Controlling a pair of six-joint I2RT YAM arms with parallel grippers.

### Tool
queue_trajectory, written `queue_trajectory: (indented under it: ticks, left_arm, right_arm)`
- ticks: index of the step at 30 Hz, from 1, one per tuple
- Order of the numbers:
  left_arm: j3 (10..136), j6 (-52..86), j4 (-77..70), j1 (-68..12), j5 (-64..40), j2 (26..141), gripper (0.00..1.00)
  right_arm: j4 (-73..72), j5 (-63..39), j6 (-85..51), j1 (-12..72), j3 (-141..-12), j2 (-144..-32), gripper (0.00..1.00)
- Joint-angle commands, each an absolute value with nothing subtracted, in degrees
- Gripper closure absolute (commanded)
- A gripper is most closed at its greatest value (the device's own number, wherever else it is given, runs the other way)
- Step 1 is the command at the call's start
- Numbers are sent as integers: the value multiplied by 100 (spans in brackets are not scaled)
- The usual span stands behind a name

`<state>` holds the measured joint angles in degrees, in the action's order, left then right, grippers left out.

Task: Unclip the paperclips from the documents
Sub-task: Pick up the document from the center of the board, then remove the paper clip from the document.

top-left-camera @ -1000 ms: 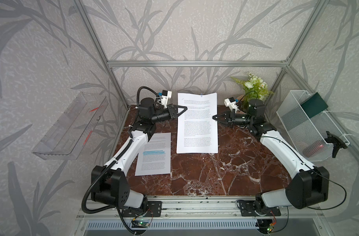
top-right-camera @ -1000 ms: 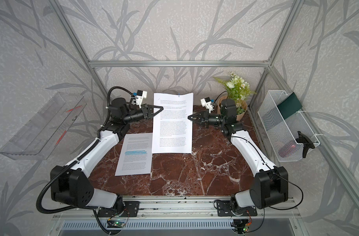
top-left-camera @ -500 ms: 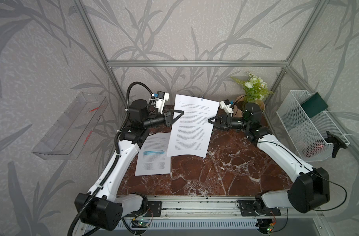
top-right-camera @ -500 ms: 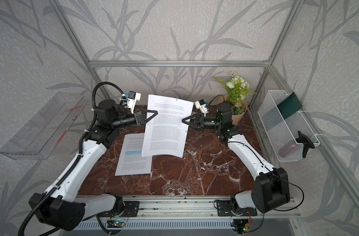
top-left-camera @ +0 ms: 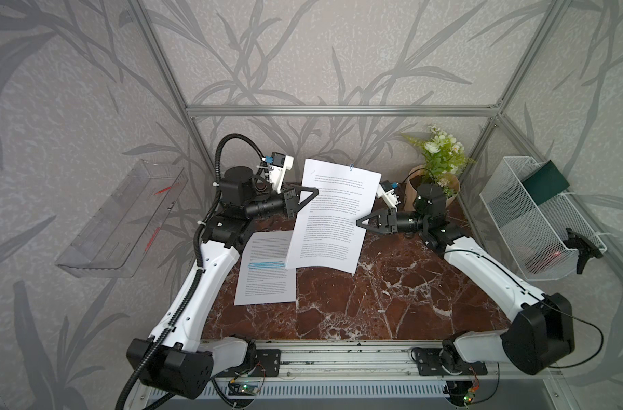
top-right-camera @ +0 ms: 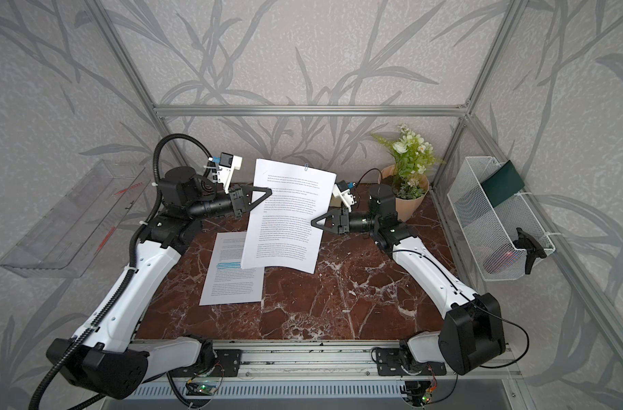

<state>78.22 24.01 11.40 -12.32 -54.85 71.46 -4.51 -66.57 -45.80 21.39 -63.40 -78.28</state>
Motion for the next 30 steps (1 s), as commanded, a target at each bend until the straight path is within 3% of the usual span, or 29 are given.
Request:
queue_trajectory:
  ticks: [1,21,30]
  left_arm:
    - [8019,2257,1152,-1213,-5773,7213,100]
    - [8244,1795,1598,-1117,-5953,7146,100]
    - [8296,1802,1600,-1121,-5993,7128,100]
  right_arm:
    - [61,-6726,-3997,2142,-6333,-7555,58]
    - [954,-6674,-3287,1952,-6124,-7123,67]
    - [1199,-6589,-3071,1951,-6059,-6972,79]
